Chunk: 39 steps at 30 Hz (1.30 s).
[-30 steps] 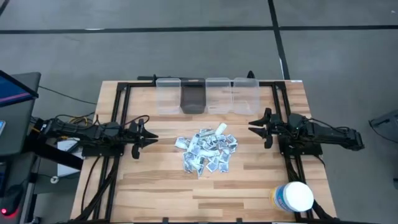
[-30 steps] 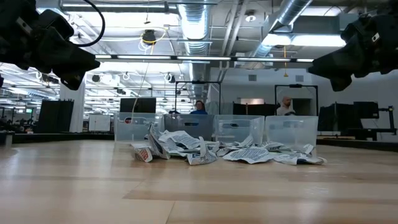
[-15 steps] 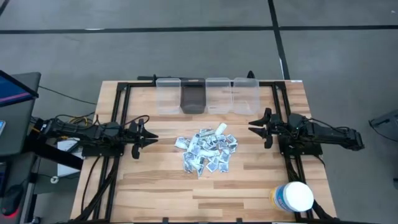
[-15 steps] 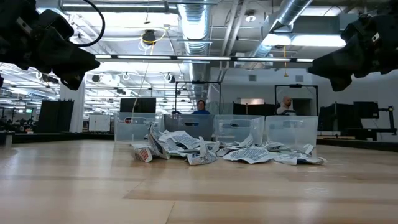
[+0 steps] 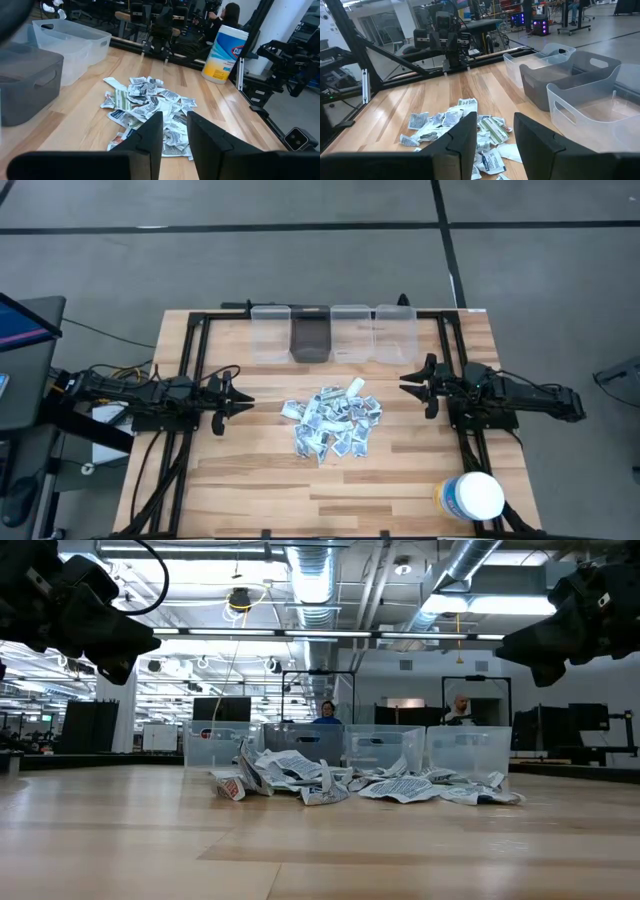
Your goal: Pick & Place First Aid Supplies
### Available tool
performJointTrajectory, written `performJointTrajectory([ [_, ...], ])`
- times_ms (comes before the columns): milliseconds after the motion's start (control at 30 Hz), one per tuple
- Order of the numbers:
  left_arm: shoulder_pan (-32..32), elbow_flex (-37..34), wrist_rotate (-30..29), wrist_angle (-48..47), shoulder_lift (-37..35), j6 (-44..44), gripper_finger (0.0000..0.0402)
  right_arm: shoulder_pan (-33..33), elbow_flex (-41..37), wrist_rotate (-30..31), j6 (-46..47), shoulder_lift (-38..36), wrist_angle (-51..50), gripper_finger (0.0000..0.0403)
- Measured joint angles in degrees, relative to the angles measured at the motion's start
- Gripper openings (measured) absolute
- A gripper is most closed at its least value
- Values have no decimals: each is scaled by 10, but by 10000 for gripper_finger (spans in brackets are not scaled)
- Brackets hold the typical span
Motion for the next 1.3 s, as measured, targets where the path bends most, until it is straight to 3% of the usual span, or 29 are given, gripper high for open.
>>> performJointTrajectory([
  [567,0,0,0,1,0,-2,88,0,0,0,0,0,0,124],
  [967,0,0,0,102,0,-2,88,0,0,0,0,0,0,124],
  [1133,0,0,-41,127,0,-2,88,0,0,0,0,0,0,124],
  [1300,0,0,-42,129,0,-2,88,0,0,3,0,0,0,124],
])
